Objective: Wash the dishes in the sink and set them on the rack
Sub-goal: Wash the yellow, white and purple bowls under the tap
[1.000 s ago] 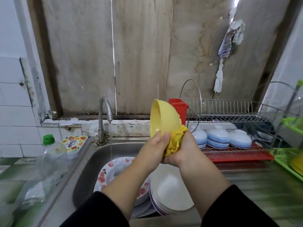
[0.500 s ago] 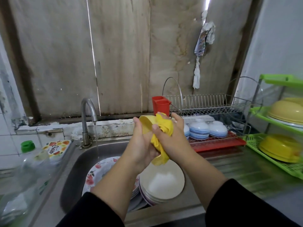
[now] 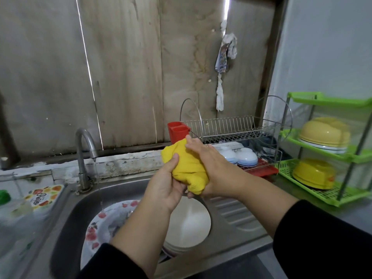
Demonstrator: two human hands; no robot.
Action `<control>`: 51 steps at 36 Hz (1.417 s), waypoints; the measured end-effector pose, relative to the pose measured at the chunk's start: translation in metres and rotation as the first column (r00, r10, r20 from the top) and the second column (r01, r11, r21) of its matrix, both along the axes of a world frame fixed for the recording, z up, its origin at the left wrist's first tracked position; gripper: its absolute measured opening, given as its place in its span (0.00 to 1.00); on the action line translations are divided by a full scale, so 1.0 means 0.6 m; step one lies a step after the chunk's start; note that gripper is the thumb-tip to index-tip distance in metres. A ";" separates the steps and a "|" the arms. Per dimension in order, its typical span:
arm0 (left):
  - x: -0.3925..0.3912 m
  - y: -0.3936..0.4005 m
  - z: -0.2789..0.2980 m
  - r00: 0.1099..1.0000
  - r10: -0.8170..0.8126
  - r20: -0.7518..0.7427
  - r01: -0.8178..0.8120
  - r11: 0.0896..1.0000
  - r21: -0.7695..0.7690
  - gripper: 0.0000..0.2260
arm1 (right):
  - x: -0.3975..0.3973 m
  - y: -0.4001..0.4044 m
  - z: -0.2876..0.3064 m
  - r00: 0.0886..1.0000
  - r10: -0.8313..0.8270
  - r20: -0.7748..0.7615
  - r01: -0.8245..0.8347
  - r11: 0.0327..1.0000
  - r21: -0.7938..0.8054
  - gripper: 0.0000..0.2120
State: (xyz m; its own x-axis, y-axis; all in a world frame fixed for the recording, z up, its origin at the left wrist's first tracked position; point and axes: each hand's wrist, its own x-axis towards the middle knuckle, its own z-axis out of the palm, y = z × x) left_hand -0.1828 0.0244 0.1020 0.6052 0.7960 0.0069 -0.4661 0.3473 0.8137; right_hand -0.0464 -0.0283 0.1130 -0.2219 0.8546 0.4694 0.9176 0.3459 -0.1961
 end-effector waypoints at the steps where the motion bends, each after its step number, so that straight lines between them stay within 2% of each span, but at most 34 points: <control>1: 0.003 -0.001 0.002 1.000 0.020 0.008 -0.020 1.000 -0.018 0.12 | 0.005 -0.001 -0.003 1.000 -0.009 -0.018 0.009 1.000 0.013 0.53; 3: 0.009 -0.003 0.007 0.997 0.059 0.055 -0.053 0.994 -0.100 0.12 | 0.014 -0.008 -0.001 0.999 -0.044 -0.028 0.044 0.999 0.004 0.56; 6: 0.019 -0.003 0.011 0.992 0.093 0.090 -0.073 0.977 -0.202 0.14 | 0.034 -0.022 0.004 0.995 -0.090 -0.043 0.086 0.992 -0.091 0.55; 11: 0.040 -0.002 0.010 0.990 0.087 0.113 -0.058 0.969 -0.242 0.16 | 0.074 -0.041 0.012 0.977 -0.187 -0.101 0.165 0.966 -0.197 0.59; 16: 0.070 0.003 0.008 0.988 0.038 0.150 0.001 0.967 -0.254 0.18 | 0.126 -0.058 0.015 0.976 -0.220 -0.009 0.211 0.948 -0.237 0.57; 22: 0.123 -0.001 0.021 0.987 -0.055 0.148 0.084 0.977 -0.198 0.19 | 0.181 -0.072 0.014 0.974 -0.227 -0.009 0.227 0.973 -0.048 0.46; 27: 0.194 0.013 0.042 0.989 -0.124 -0.085 0.122 0.992 -0.024 0.21 | 0.246 -0.097 0.037 0.950 -0.301 0.078 0.288 0.947 0.141 0.41; 31: 0.253 0.017 0.064 0.979 -0.107 -0.172 0.117 0.992 0.050 0.17 | 0.286 -0.116 0.059 0.905 -0.388 0.173 0.350 0.912 0.214 0.39; 34: 0.293 0.023 0.082 0.973 -0.080 -0.217 0.098 0.993 0.072 0.13 | 0.311 -0.128 0.070 0.863 -0.457 0.216 0.404 0.880 0.249 0.42; 38: 0.370 0.020 0.108 0.971 -0.107 -0.214 0.130 0.987 0.095 0.09 | 0.372 -0.148 0.078 0.725 -0.636 0.265 0.529 0.760 0.377 0.46; 42: 0.434 0.014 0.125 0.971 -0.148 -0.189 0.174 0.977 0.126 0.14 | 0.432 -0.157 0.080 0.587 -0.725 0.360 0.597 0.688 0.412 0.50; 45: 0.475 0.013 0.132 0.970 -0.165 -0.178 0.190 0.973 0.132 0.14 | 0.467 -0.155 0.081 0.459 -0.782 0.422 0.670 0.617 0.413 0.52; 47: 0.502 0.016 0.134 0.969 -0.169 -0.182 0.194 0.972 0.131 0.15 | 0.476 -0.152 0.083 0.403 -0.800 0.445 0.722 0.577 0.383 0.50; 49: 0.524 0.020 0.135 0.970 -0.161 -0.184 0.186 0.974 0.128 0.15 | 0.480 -0.148 0.084 0.389 -0.766 0.512 0.744 0.589 0.316 0.45; 51: 0.547 0.025 0.137 0.971 -0.155 -0.180 0.179 0.976 0.123 0.16 | 0.487 -0.147 0.087 0.364 -0.714 0.598 0.802 0.567 0.190 0.42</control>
State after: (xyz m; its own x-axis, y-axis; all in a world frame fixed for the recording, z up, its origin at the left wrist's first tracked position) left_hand 0.1452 0.0392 0.1839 0.7312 0.6821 -0.0045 -0.2633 0.2883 0.9206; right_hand 0.2459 -0.1163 0.1654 0.3817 0.8358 0.3948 0.7040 -0.5396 0.4617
